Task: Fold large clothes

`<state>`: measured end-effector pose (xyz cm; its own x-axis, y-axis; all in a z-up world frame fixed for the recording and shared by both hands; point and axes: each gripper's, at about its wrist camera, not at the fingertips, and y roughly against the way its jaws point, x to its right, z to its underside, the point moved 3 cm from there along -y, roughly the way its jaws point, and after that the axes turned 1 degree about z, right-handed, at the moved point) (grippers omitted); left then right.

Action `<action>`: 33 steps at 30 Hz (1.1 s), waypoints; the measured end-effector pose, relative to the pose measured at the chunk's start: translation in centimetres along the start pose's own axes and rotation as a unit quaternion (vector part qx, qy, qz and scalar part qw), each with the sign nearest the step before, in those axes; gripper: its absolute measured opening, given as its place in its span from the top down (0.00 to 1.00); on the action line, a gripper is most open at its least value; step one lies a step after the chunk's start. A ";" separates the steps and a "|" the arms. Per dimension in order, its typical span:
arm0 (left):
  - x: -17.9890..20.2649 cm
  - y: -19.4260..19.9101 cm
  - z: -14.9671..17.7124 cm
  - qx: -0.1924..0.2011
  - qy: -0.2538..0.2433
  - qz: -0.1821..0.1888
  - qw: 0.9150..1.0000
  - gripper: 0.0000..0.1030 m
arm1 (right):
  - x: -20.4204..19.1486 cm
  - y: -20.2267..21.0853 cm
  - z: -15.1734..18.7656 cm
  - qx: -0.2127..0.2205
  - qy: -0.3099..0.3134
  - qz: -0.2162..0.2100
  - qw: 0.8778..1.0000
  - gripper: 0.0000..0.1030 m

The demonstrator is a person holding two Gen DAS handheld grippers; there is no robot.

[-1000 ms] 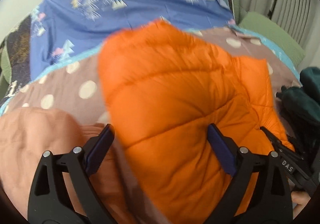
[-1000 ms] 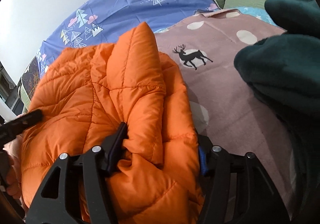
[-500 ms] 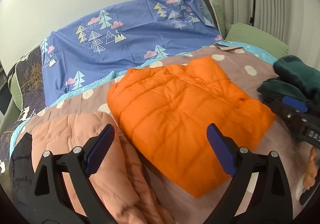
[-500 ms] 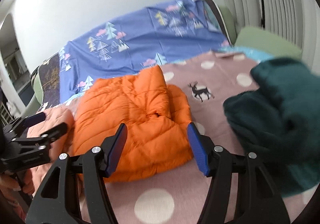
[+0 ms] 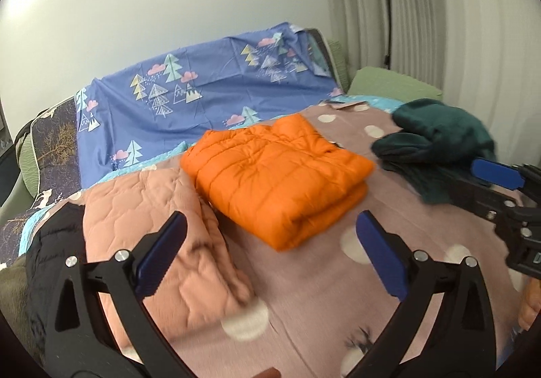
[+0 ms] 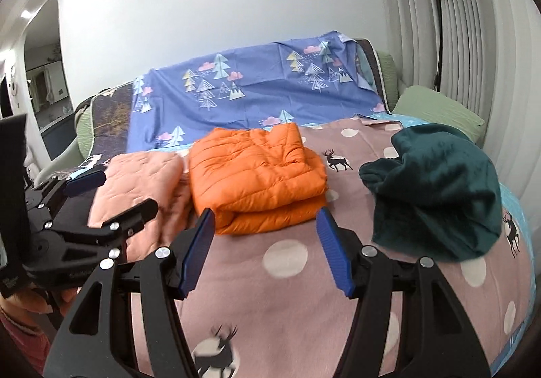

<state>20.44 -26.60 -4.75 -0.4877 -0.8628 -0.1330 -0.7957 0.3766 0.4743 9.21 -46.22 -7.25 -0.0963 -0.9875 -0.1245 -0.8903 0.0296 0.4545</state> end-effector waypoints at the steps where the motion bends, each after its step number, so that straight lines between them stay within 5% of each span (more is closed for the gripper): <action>1: 0.2 1.1 0.5 0.003 0.003 0.001 1.000 0.02 | -0.1 0.7 0.3 0.002 -0.001 0.004 1.000 0.39; 10: 0.5 9.6 4.7 0.036 0.020 -0.044 0.998 0.02 | -1.2 7.0 3.4 0.029 -0.008 0.032 0.999 0.16; 21: 1.9 15.6 7.7 0.051 0.025 -0.098 0.994 0.02 | -1.7 10.4 7.2 0.033 0.000 0.063 0.997 0.06; 33: 1.8 15.3 9.9 -0.032 0.069 -0.073 0.994 0.02 | -2.3 11.2 8.2 0.034 0.020 0.077 0.996 0.05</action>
<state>3.81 -19.03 -6.31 -0.3121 -0.9461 -0.0860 -0.8276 0.2263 0.5137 -4.14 -42.38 -9.09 -0.2165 -0.9760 -0.0218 -0.8949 0.1894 0.4041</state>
